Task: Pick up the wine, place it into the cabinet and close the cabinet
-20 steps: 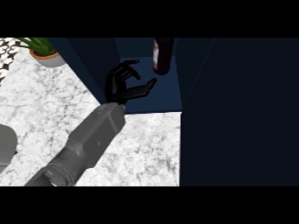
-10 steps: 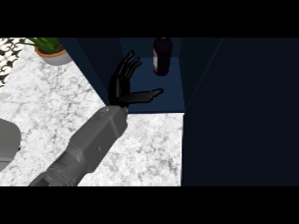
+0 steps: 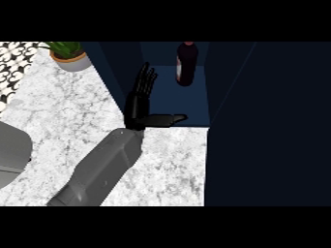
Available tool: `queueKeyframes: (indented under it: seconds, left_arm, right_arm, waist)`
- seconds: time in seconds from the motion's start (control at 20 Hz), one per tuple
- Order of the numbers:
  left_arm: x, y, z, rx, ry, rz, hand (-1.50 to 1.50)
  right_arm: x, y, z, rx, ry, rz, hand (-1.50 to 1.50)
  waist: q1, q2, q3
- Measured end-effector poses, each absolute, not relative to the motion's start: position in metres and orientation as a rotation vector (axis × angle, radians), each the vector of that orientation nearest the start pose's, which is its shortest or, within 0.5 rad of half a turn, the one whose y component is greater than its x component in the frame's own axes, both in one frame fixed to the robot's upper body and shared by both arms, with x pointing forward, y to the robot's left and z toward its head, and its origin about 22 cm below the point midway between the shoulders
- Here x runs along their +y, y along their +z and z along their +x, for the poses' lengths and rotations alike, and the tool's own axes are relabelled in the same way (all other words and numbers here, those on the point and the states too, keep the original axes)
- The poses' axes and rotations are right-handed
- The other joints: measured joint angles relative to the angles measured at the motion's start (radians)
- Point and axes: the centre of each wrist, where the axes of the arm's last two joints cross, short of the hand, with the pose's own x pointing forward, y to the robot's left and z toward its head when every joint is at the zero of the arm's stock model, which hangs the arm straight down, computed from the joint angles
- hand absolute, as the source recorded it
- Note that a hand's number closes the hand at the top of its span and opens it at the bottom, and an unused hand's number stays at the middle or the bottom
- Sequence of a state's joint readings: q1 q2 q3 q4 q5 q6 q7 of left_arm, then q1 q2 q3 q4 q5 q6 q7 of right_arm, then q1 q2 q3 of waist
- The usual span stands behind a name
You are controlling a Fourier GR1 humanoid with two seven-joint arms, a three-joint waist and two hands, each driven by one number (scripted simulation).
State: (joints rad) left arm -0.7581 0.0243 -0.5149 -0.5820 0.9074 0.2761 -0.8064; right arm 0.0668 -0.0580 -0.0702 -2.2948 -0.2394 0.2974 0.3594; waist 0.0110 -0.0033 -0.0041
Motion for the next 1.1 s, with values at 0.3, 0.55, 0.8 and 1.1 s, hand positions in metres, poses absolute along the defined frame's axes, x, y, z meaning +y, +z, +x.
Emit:
queueKeyframes:
  seconds: [0.3, 0.55, 0.8, 1.1]
  left_arm:
    - [0.108, -0.014, 0.327, -1.837, 0.114, -0.34, -1.5]
    - [0.12, 0.009, 0.282, -1.846, 0.09, -0.381, -1.5]
    - [0.128, 0.039, 0.241, -1.86, 0.104, -0.381, -1.5]
    - [0.148, 0.06, 0.204, -1.867, 0.123, -0.387, -1.5]
  right_arm:
    - [-0.249, 0.151, 0.178, -1.889, 0.247, 0.212, -1.5]
    - [-0.246, 0.157, 0.175, -1.893, 0.247, 0.222, -1.5]
    - [-0.246, 0.157, 0.177, -1.892, 0.263, 0.233, -1.5]
    - [-0.247, 0.161, 0.175, -1.873, 0.374, 0.222, 1.5]
  waist:
    - [0.021, -0.008, 0.004]
    - [0.015, -0.007, 0.005]
    - [0.005, -0.003, 0.005]
    - [-0.001, -0.001, 0.005]
